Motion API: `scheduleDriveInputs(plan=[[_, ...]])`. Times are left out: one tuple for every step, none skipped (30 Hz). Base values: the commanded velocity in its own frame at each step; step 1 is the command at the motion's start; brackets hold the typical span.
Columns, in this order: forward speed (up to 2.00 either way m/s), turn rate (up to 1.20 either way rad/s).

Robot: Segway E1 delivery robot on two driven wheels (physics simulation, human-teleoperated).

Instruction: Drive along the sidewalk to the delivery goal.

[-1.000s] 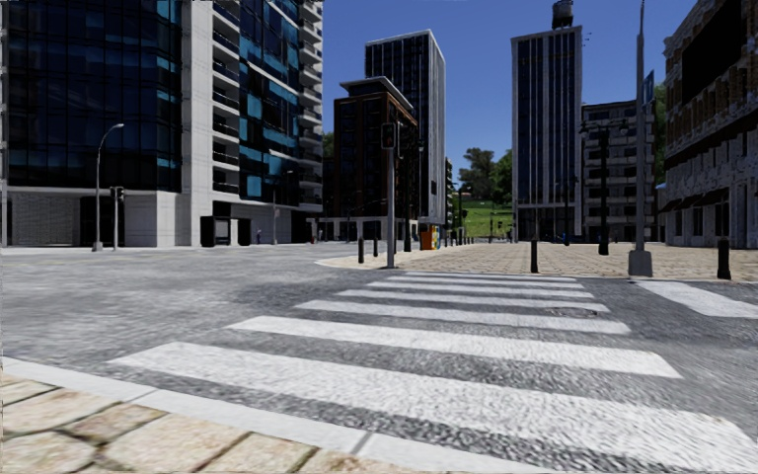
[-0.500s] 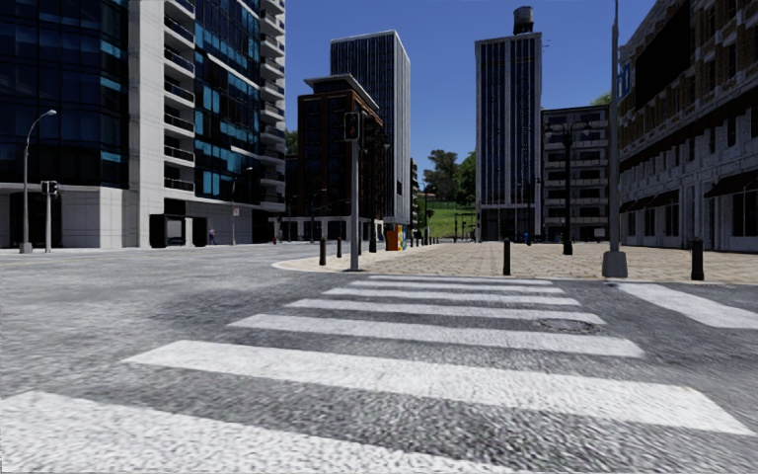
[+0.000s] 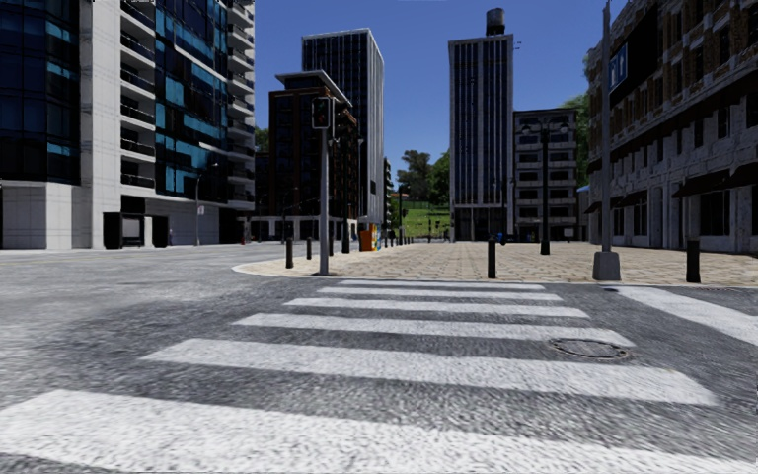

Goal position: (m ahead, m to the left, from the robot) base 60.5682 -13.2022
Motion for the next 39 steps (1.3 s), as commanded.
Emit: scheduleDriveInputs(plan=[[1.69, 0.00], [1.69, 0.00], [1.69, 0.00], [1.69, 0.00], [1.69, 0.00], [1.69, 0.00], [1.69, 0.00], [1.69, 0.00], [1.69, 0.00], [1.69, 0.00], [1.69, 0.00], [1.69, 0.00], [1.69, 0.00], [1.69, 0.00], [1.69, 0.00], [1.69, 0.00], [1.69, 0.00], [1.69, 0.00], [1.69, 0.00], [1.69, 0.00], [1.69, 0.00], [1.69, 0.00], [1.69, 0.00], [1.69, 0.00], [1.69, 0.00], [1.69, -0.14], [1.69, -0.14], [1.69, -0.33], [1.69, -0.52], [1.69, -0.65], [1.69, -0.77], [1.69, -0.77], [1.69, -0.81], [1.69, -0.82], [1.69, -0.83], [1.69, -0.42], [1.69, -0.42], [1.69, -0.18], [1.69, -0.07]])
